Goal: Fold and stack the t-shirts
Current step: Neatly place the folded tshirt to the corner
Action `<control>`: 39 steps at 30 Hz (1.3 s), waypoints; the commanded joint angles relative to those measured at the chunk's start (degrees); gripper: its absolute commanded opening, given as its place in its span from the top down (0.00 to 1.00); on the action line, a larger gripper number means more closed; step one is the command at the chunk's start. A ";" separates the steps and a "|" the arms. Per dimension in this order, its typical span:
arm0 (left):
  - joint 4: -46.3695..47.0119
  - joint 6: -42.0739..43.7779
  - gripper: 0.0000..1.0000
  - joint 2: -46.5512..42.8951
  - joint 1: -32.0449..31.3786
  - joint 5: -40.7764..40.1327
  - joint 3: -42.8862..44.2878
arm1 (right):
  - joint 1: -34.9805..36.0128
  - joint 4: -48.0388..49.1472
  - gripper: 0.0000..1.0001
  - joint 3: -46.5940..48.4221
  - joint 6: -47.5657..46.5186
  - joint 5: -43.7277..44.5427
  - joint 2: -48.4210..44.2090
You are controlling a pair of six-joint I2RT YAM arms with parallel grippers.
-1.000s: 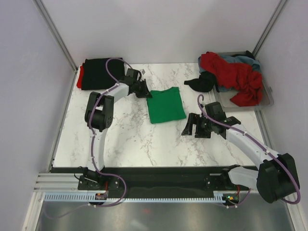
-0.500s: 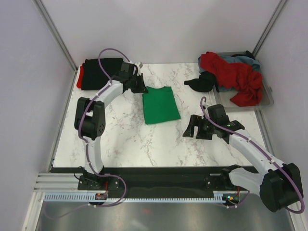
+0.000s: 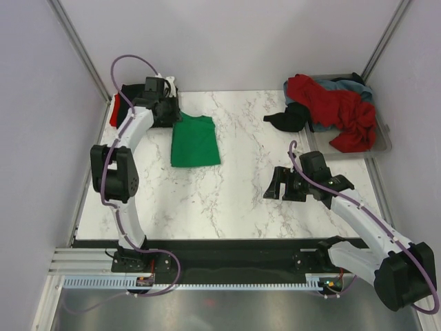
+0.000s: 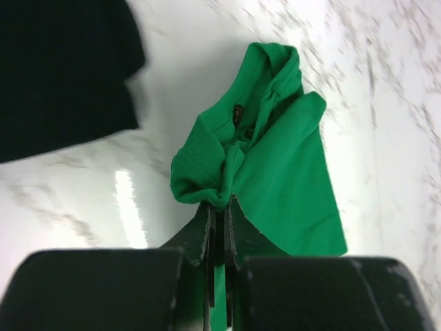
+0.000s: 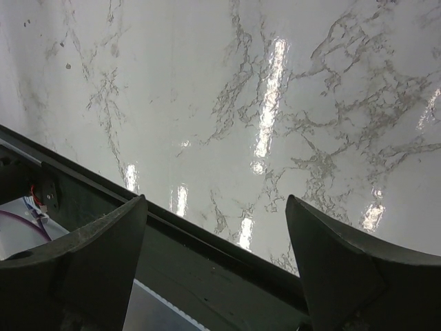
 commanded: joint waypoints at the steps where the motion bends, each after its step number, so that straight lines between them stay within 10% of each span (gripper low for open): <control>1: 0.64 5.50 0.98 -0.82 1.55 -6.29 6.89 | 0.14 1.79 0.11 -1.55 -1.01 -0.30 -0.84; 21: 0.29 13.33 0.98 4.11 2.86 -11.16 23.95 | 14.01 37.11 0.13 -27.22 13.58 11.39 0.03; 39: -0.32 17.46 0.98 0.41 3.04 -10.29 29.14 | 18.95 40.99 0.10 -25.38 14.37 17.28 10.85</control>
